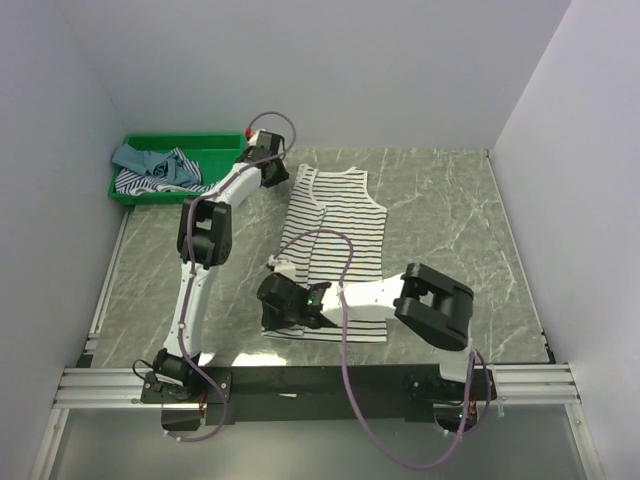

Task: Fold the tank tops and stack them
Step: Fold the tank top

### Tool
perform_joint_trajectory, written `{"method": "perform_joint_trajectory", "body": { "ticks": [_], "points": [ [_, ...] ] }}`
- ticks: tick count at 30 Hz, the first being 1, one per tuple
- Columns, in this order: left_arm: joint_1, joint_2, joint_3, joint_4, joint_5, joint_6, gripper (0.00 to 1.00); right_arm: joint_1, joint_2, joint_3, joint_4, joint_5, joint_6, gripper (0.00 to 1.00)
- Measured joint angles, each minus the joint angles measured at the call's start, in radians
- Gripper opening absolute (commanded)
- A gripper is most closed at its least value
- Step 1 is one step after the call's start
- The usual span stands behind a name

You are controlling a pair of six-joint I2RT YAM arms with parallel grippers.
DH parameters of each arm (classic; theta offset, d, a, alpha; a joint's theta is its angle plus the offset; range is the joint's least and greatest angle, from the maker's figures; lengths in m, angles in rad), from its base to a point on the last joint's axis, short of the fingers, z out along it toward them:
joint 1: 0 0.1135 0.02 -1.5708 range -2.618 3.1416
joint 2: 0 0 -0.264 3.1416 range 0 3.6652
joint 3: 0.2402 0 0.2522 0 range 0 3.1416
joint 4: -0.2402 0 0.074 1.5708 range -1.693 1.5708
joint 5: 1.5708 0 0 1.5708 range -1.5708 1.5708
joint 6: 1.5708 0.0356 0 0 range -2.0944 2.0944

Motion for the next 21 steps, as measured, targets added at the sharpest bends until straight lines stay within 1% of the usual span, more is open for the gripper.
{"method": "perform_joint_trajectory", "body": {
  "ticks": [2,4,5,9,11,13,16,17,19,20,21],
  "points": [
    [0.026,0.006,0.011,0.004,0.012,0.003,0.46,-0.028,0.044,0.046,0.028,-0.035,0.0,0.36],
    [0.053,0.005,0.011,0.011,0.025,0.005,0.52,-0.057,0.071,0.071,0.058,-0.063,0.0,0.36],
    [0.066,0.003,0.011,0.015,0.036,0.005,0.56,-0.074,0.082,0.083,0.071,-0.078,-0.002,0.36],
    [0.124,-0.016,0.01,0.043,0.092,0.006,0.63,-0.122,0.116,0.139,0.126,-0.12,-0.021,0.39],
    [0.15,-0.048,0.01,0.06,0.127,0.006,0.66,-0.136,0.114,0.153,0.164,-0.13,-0.029,0.45],
    [0.163,-0.095,0.004,0.087,0.164,0.007,0.66,-0.154,0.09,0.145,0.198,-0.142,-0.038,0.51],
    [0.165,-0.212,-0.044,0.147,0.224,0.005,0.65,-0.189,-0.013,0.077,0.215,-0.154,-0.043,0.53],
    [0.161,-0.257,-0.069,0.169,0.243,0.0,0.63,-0.207,-0.055,0.051,0.209,-0.157,-0.043,0.53],
    [0.151,-0.355,-0.136,0.216,0.277,-0.013,0.61,-0.273,-0.166,0.002,0.181,-0.151,-0.047,0.54],
    [0.143,-0.404,-0.174,0.233,0.29,-0.027,0.56,-0.317,-0.237,-0.016,0.156,-0.145,-0.052,0.52],
    [0.135,-0.45,-0.213,0.252,0.301,-0.034,0.55,-0.359,-0.261,-0.019,0.146,-0.138,-0.053,0.52]
  ]
}}
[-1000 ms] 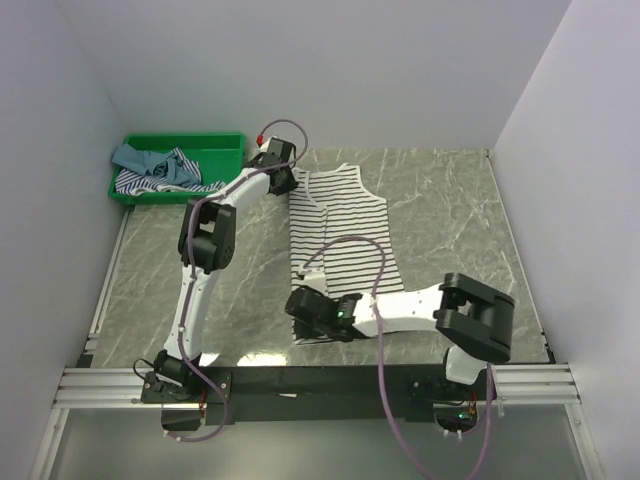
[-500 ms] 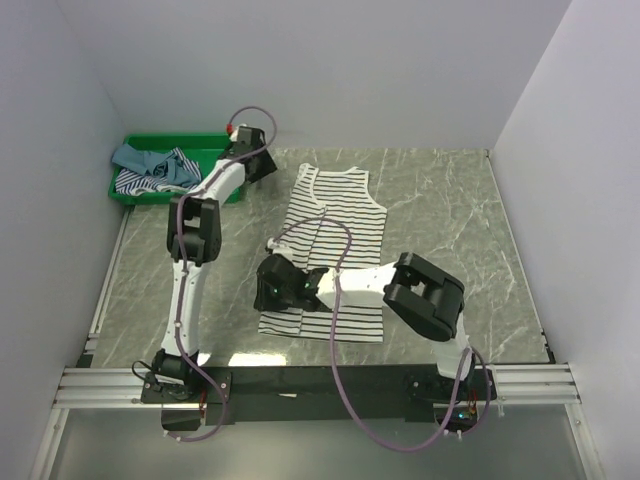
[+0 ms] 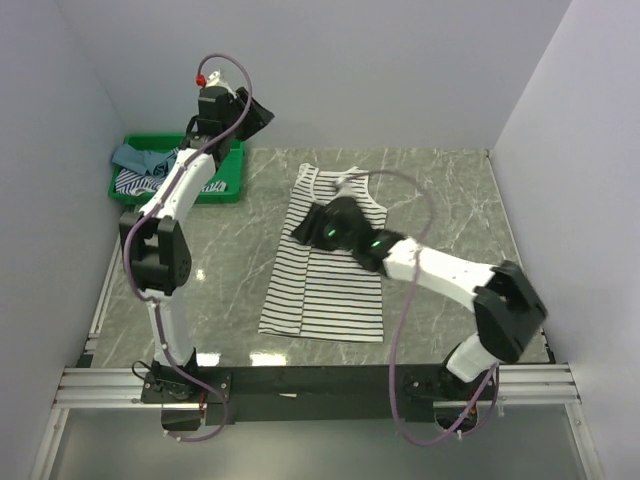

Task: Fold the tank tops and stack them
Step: Fold the tank top

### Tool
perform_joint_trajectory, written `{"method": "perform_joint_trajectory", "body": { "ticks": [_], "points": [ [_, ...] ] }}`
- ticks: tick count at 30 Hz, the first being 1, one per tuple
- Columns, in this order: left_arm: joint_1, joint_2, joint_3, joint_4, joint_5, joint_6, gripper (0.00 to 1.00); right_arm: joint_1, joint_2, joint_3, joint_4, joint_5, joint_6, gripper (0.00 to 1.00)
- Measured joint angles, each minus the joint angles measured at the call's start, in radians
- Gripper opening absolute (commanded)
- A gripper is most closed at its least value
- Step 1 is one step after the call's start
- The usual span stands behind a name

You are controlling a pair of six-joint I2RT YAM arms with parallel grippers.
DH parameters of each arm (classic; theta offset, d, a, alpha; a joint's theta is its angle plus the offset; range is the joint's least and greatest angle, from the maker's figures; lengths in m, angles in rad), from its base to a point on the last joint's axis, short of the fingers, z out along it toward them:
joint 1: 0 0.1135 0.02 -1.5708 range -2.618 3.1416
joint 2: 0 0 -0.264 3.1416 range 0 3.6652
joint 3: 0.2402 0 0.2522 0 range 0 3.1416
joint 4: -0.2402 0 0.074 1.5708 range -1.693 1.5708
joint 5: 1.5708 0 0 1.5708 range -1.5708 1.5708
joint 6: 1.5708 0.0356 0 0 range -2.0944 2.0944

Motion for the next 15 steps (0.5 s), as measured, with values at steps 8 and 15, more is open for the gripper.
{"method": "perform_joint_trajectory", "body": {
  "ticks": [8,15],
  "points": [
    [-0.204,-0.229,-0.356,0.07,0.002,-0.119,0.46,-0.507,-0.062,0.031,-0.136,-0.032,-0.081,0.45],
    [-0.463,-0.294,-0.71,0.092,0.002,-0.188,0.46,-0.678,0.233,0.223,-0.316,-0.065,-0.179,0.44]
  ]
}}
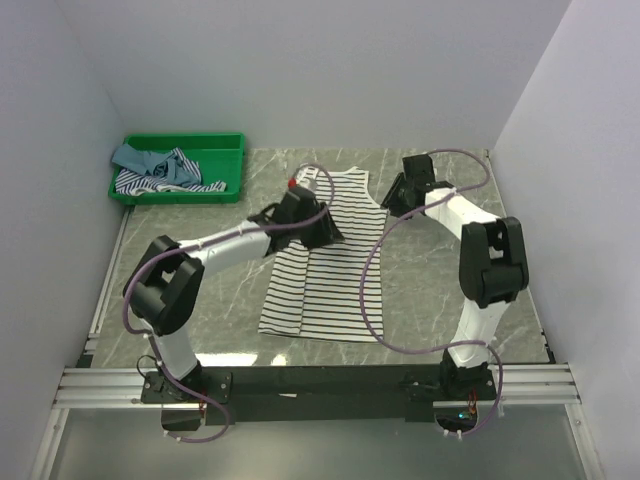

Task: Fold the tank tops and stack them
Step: Fold the tank top

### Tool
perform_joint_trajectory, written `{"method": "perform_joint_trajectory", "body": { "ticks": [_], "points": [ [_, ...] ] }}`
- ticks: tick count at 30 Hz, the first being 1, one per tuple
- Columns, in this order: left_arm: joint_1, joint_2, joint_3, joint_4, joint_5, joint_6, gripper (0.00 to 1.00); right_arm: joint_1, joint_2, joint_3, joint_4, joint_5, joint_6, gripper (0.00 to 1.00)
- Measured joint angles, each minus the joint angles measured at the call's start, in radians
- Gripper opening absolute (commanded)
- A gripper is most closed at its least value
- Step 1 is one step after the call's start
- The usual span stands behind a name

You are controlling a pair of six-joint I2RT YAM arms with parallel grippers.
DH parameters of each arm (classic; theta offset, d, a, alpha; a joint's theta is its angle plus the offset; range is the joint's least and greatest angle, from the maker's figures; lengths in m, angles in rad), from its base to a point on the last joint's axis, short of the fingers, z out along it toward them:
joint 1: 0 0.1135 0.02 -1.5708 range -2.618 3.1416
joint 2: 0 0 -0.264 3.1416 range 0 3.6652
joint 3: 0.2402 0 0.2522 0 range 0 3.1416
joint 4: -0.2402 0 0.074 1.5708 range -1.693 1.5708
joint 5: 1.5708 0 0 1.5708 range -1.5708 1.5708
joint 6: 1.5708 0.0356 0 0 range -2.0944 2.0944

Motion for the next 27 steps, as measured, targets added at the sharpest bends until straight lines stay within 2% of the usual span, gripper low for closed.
{"method": "perform_joint_trajectory", "body": {
  "ticks": [5,16,19,21,23,24,27],
  "points": [
    [-0.143,-0.055,-0.125,-0.003,-0.003,-0.014,0.48,-0.011,0.125,0.097,-0.06,0.003,-0.04,0.45],
    [-0.393,-0.066,-0.145,0.031,-0.027,-0.016,0.48,-0.011,0.229,0.159,-0.103,0.017,-0.066,0.44],
    [-0.437,-0.046,-0.156,0.042,-0.032,-0.019,0.48,-0.011,0.245,0.188,-0.103,0.019,-0.075,0.33],
    [-0.454,-0.03,-0.161,0.048,-0.032,-0.023,0.48,-0.011,0.247,0.196,-0.105,0.02,-0.079,0.17],
    [-0.477,-0.012,-0.162,0.058,-0.033,-0.025,0.48,-0.011,0.247,0.198,-0.105,0.023,-0.082,0.1],
    [-0.484,-0.002,-0.162,0.065,-0.034,-0.026,0.48,-0.011,0.247,0.198,-0.105,0.025,-0.08,0.03],
    [-0.505,0.026,-0.159,0.068,-0.045,-0.026,0.48,-0.013,0.247,0.196,-0.104,0.029,-0.082,0.0]
  ]
}}
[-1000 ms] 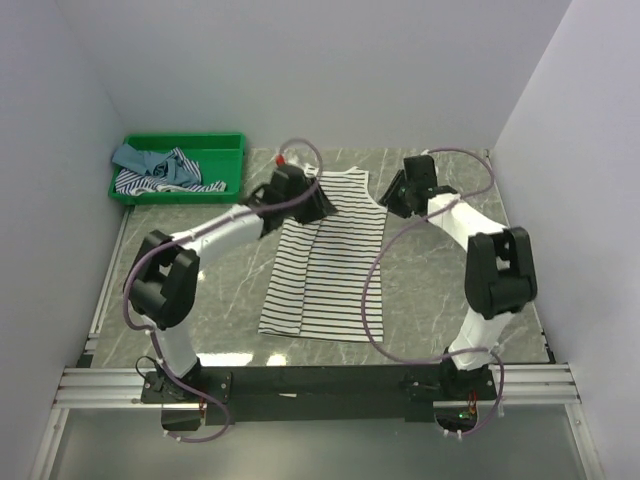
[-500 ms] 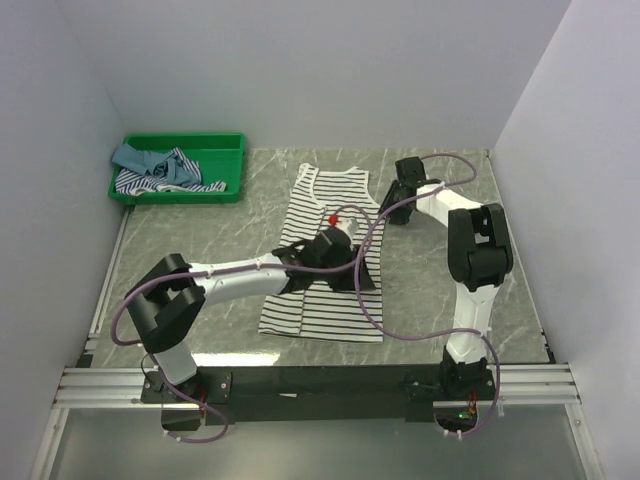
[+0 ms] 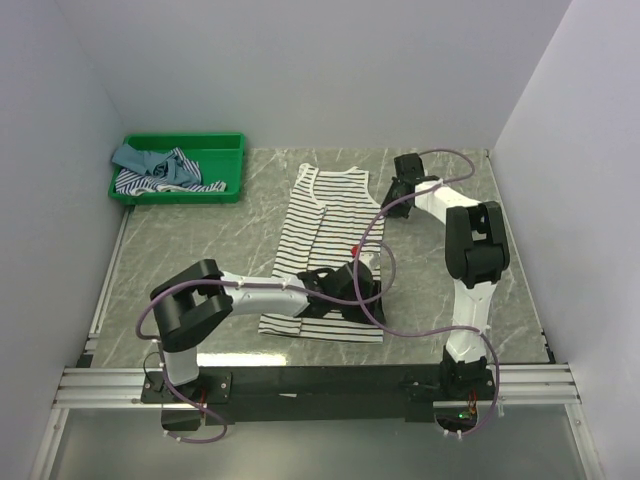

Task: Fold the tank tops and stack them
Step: Fold the tank top

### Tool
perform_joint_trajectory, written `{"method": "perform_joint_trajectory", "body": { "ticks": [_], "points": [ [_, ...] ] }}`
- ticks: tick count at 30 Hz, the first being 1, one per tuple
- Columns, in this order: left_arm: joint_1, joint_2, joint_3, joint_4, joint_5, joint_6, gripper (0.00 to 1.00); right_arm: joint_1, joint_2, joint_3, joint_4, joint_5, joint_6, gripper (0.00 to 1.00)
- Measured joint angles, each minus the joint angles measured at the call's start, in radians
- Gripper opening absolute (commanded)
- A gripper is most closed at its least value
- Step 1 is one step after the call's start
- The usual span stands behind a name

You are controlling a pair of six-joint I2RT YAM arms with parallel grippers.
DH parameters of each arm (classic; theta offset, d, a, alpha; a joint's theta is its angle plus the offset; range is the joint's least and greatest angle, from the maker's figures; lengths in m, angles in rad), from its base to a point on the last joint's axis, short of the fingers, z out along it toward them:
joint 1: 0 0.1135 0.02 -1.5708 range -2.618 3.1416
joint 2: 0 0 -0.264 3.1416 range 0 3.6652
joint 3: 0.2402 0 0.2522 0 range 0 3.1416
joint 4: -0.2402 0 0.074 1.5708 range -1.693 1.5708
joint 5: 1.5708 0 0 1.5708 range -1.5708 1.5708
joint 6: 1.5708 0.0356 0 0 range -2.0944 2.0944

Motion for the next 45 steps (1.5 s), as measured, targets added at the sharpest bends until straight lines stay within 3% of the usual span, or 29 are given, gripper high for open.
{"method": "perform_joint_trajectory", "body": {
  "ticks": [12,18,24,29,38,45],
  "points": [
    [-0.107,0.065,0.068,-0.139,-0.119,0.014,0.47,-0.005,-0.074,-0.135,0.04,0.037,0.001,0.0],
    [-0.169,0.072,0.101,-0.222,-0.188,0.029,0.42,-0.01,-0.135,-0.224,0.062,0.051,0.001,0.0],
    [-0.203,0.077,0.106,-0.286,-0.249,0.034,0.27,-0.031,-0.185,-0.278,0.073,0.05,0.002,0.0],
    [-0.214,0.093,0.127,-0.314,-0.282,0.038,0.01,-0.037,-0.192,-0.278,0.074,0.05,0.001,0.0],
    [-0.225,0.074,0.124,-0.288,-0.272,0.063,0.0,-0.041,-0.193,-0.266,0.057,0.058,-0.008,0.0],
    [-0.179,-0.099,-0.012,-0.164,-0.218,0.034,0.01,-0.042,-0.226,-0.264,0.049,0.069,-0.02,0.0]
  ]
}}
